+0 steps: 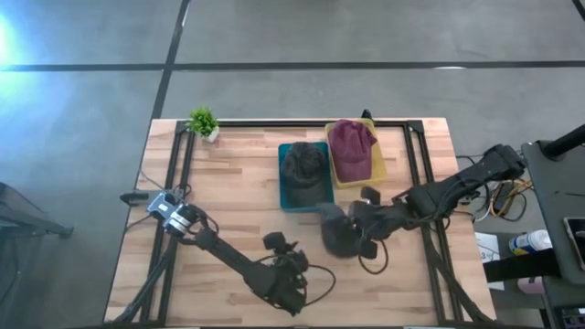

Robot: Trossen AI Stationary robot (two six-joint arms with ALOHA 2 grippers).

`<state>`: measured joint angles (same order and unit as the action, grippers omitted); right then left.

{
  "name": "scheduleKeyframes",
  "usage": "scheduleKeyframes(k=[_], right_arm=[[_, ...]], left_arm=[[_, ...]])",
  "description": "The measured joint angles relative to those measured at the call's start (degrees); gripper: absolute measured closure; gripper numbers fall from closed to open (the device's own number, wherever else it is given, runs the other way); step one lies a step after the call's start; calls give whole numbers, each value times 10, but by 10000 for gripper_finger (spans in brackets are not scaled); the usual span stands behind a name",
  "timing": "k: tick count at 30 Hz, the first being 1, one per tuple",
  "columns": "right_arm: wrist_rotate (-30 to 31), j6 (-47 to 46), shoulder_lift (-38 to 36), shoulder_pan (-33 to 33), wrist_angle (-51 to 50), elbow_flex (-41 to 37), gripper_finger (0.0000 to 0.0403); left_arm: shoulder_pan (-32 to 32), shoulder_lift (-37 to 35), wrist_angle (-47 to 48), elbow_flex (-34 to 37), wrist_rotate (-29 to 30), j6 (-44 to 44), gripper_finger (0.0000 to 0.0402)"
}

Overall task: Pick & Place hat
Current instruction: Put the black cap into the blue bin

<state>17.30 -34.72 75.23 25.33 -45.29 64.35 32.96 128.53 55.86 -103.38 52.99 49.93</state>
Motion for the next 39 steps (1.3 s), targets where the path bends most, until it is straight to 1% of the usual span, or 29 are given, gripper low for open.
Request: scheduleKeyframes(k=[3,6,8,11,14,17,20,23,26,30,32,34,37,39], right_arm=[[84,32,35,25,-128,95,392],[146,38,89,62,-234,182,392],[170,24,134,91,-279,227,392],[174,-10,210,135,-302,261,392],[155,-39,294,171,-292,274,392],[105,-52,377,198,-286,294,392],[80,-45,444,224,-285,334,392],[71,-31,489,249,-288,388,392],[61,-24,525,267,-288,436,392],[21,-52,563,272,-289,482,386],[-9,-69,579,272,-286,498,371],[-31,-82,596,272,-282,504,350],[-45,-90,611,272,-283,504,308],[-43,-93,613,272,-288,502,279]], left_arm=[[2,-12,18,12,0,34,264],[9,-46,22,25,12,69,264],[13,-68,24,38,29,84,264],[17,-104,21,65,58,89,264],[17,-145,3,92,65,89,264],[17,-179,-50,133,37,86,264],[17,-205,-148,187,-5,56,264],[17,-220,-269,239,-47,8,264],[17,-221,-367,272,-75,-25,264],[11,-220,-477,296,-110,-63,264],[4,-217,-514,302,-132,-84,264],[-3,-216,-550,310,-167,-100,264],[-16,-216,-609,322,-246,-116,264],[-22,-216,-621,327,-303,-132,264]])
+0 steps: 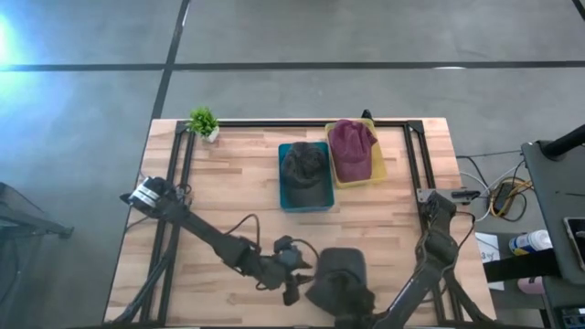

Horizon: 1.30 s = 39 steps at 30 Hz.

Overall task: Pick & Place hat
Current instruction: Put the black cap into the blue bin

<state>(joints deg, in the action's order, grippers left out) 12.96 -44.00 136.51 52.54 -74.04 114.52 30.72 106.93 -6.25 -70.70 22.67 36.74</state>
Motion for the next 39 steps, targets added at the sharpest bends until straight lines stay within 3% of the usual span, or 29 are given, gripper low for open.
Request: scheduleKeyframes(k=[7,13,22,26,39], right_arm=[[36,0,1,0,-9,-8,196],[59,0,1,-7,-10,-4,168],[82,-24,0,-7,-8,29,167],[83,-24,0,-2,-8,35,167],[78,-30,-1,31,-84,107,168]], left_arm=[[-5,17,-78,-3,-101,-53,264],[-7,101,-98,-60,-162,-70,264],[-28,239,42,-224,-148,-119,264],[-37,270,47,-269,-147,-158,264],[-49,293,68,-284,-110,-193,264]])
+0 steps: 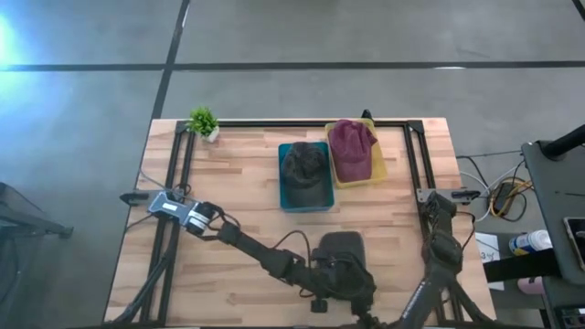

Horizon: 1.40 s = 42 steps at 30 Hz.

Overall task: Pick & Place hat
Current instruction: Put the black cap into the blue bin

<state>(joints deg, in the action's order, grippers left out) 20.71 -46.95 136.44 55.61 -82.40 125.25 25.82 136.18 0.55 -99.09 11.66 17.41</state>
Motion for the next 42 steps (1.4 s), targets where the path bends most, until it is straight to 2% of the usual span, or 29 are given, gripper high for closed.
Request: scheduleKeyframes(k=[3,6,12,20,22,25,29,31,33,36,42], right_arm=[[-1,-59,-1,15,-36,31,168],[-5,-193,-2,25,-79,50,168],[-7,-428,-27,37,-76,25,168],[26,-648,-111,49,-72,-96,168],[54,-718,-141,50,-59,-143,168],[118,-814,-203,53,-12,-230,168],[158,-829,-288,40,141,-363,168],[190,-824,-319,26,239,-427,168],[197,-821,-348,8,316,-486,168],[196,-829,-382,-15,380,-559,168],[176,-827,-441,-62,442,-666,168]], left_arm=[[1,-4,41,1,-7,-7,264],[8,-12,67,14,-31,-34,264],[30,-20,94,26,-50,-74,264],[64,-23,164,27,-38,-78,264],[75,-24,178,27,-11,-94,264],[94,-25,194,28,69,-121,264],[119,-27,203,29,222,-133,264],[122,-27,204,29,270,-130,264],[120,-27,207,30,281,-123,264],[119,-27,208,30,282,-118,264],[121,-27,207,30,282,-107,264]])
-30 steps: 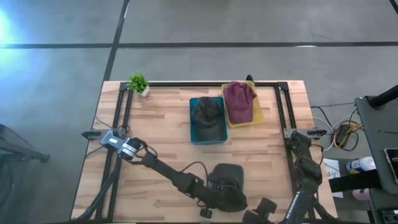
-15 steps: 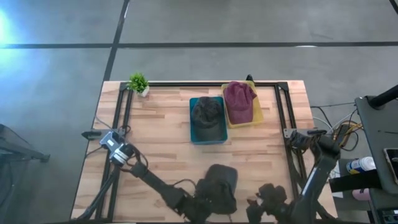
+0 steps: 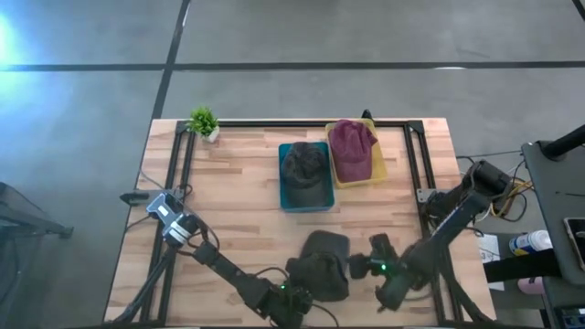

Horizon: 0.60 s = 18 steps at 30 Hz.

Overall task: Pick & Place hat
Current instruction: Put the black cap into the blue bin

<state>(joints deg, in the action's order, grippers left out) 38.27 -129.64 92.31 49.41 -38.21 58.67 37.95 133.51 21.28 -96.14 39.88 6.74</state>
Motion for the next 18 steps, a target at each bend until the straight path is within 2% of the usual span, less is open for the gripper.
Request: scheduleKeyframes(k=[5,11,18], right_arm=[[-20,24,-33,-28,136,-81,168],[-50,39,-26,-43,266,-136,168],[-108,96,-27,-61,275,-140,170]], left_arm=[[-3,0,-2,0,5,2,264],[-15,0,-18,0,3,-15,264],[-25,0,-43,0,2,-60,264]])
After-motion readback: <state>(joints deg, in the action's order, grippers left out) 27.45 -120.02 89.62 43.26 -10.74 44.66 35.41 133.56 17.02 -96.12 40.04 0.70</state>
